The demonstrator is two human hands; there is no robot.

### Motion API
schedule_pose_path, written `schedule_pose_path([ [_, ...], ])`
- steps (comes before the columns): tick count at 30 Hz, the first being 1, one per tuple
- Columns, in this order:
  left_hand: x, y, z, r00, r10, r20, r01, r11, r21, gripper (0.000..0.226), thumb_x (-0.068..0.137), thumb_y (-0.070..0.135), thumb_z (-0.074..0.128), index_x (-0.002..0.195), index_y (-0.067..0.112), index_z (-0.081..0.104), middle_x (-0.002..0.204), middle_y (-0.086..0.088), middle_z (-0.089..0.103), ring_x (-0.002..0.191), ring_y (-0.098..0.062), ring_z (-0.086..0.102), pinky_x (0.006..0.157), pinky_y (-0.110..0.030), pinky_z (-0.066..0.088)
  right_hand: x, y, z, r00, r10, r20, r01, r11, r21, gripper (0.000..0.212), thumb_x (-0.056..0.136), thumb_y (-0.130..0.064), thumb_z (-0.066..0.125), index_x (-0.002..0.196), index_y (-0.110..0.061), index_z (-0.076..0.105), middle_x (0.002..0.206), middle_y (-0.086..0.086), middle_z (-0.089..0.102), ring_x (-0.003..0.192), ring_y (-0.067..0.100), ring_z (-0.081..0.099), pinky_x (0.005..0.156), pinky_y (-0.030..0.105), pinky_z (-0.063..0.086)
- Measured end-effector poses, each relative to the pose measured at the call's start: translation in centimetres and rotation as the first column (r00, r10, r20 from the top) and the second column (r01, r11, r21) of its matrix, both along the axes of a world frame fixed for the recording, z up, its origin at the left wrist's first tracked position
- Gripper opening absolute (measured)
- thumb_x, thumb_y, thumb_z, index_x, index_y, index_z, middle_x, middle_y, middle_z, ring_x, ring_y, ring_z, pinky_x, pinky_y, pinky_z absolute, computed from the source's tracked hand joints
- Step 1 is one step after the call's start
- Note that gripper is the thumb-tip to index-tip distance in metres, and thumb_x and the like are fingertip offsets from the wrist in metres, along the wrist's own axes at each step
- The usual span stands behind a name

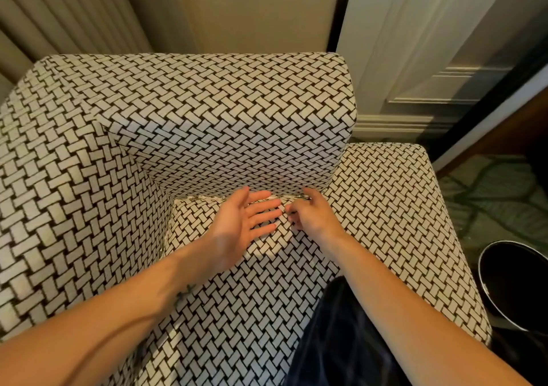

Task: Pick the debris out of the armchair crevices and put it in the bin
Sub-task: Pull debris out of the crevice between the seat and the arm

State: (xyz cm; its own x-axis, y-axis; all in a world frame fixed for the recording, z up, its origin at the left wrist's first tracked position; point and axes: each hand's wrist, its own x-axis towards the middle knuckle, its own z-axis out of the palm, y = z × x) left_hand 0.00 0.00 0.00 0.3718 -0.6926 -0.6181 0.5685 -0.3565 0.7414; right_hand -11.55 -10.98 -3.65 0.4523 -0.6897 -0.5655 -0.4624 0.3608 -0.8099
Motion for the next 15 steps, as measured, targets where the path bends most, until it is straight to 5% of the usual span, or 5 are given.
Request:
schedule_pose_path([
  [3,0.5,0.1,-0.3,0.999,0.029,-0.02,-0.029,0.999,0.022,0.051,0.11,0.043,0.024,0.131,0.011,0.059,0.121,-0.01,0.074,0.114,-0.026,0.07,0.106,-0.048,0.05,-0.1,-0.3,0.3,0.999,0.013,-0.037,-0.014,1.0,-0.006,0.054,0.101,-0.011,0.048,0.153,-0.014,0.034,0.089,0.008,0.067,0.068,0.014,0.056,0.053,0.021,0.047],
  [11,0.7,0.2,-0.6,0.995,0.059,-0.075,-0.054,0.997,0.064,0.052,0.11,0.044,0.025,0.13,0.009,0.059,0.12,-0.013,0.074,0.113,-0.028,0.07,0.104,-0.049,0.051,0.2,-1.2,-1.0,0.983,0.089,-0.158,-0.101,0.992,-0.07,0.029,0.097,-0.014,0.046,0.126,-0.013,0.052,0.092,0.013,0.076,0.057,0.019,0.06,0.044,0.023,0.044],
  [15,0.6,0.1,-1.0,0.993,0.051,-0.111,-0.042,0.996,0.083,0.054,0.109,0.046,0.027,0.127,0.009,0.061,0.117,-0.013,0.075,0.113,-0.03,0.07,0.105,-0.05,0.05,0.8,-1.4,-1.3,0.93,0.138,-0.341,-0.219,0.952,-0.213,0.019,0.092,-0.018,0.051,0.108,-0.008,0.054,0.079,0.006,0.07,0.067,0.022,0.066,0.066,0.038,0.056],
])
